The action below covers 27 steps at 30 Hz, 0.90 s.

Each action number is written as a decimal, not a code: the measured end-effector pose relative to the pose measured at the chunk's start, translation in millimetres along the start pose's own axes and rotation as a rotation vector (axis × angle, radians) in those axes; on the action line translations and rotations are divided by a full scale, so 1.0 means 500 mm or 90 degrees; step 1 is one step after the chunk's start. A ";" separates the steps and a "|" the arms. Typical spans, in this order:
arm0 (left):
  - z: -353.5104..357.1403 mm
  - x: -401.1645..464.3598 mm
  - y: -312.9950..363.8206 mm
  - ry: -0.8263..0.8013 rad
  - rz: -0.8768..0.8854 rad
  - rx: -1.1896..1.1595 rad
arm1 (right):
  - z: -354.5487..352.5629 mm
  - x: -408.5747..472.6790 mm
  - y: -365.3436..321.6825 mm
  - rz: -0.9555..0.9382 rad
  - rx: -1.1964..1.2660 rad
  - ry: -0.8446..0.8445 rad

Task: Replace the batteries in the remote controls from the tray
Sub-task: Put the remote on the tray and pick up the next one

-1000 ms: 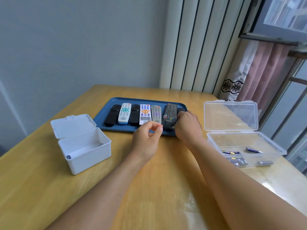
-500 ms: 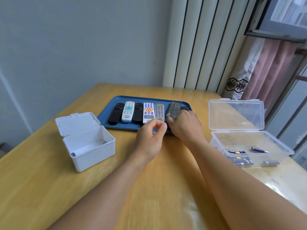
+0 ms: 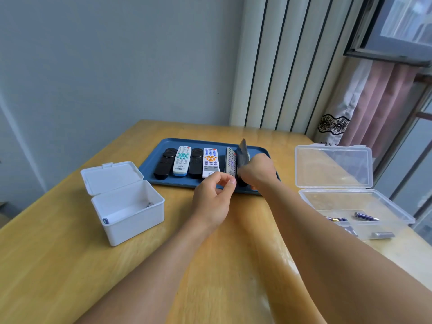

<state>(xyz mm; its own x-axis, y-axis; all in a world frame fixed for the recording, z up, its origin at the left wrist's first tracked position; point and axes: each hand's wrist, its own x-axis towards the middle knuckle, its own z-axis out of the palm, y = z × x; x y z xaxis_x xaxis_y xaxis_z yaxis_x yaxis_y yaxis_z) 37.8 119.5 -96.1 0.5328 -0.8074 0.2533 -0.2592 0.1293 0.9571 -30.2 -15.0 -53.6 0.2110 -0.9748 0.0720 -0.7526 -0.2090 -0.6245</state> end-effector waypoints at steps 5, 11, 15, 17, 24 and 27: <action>0.000 0.000 0.001 0.008 -0.002 0.017 | 0.006 -0.018 -0.005 0.044 0.066 0.029; -0.018 0.005 0.032 -0.008 -0.161 -0.231 | -0.052 -0.070 0.017 -0.187 0.129 0.170; -0.056 0.004 0.039 -0.260 -0.315 -0.625 | -0.127 -0.132 0.069 -0.513 0.076 0.232; -0.071 -0.001 0.045 -0.411 -0.336 -0.687 | -0.151 -0.148 0.100 -0.610 0.004 0.217; -0.036 -0.036 0.070 -0.427 -0.222 -0.366 | -0.149 -0.136 0.116 -0.556 0.027 0.145; -0.009 -0.049 0.073 -0.350 -0.148 -0.269 | -0.158 -0.154 0.107 -0.518 0.108 0.106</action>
<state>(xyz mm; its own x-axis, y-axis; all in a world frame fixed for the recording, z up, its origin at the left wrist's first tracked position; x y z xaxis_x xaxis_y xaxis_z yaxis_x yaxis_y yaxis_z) 19.0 146.6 -66.9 0.0258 -0.9990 0.0367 0.2032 0.0412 0.9783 -136.2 42.5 -31.0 0.5421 -0.5264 0.6550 -0.2990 -0.8493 -0.4352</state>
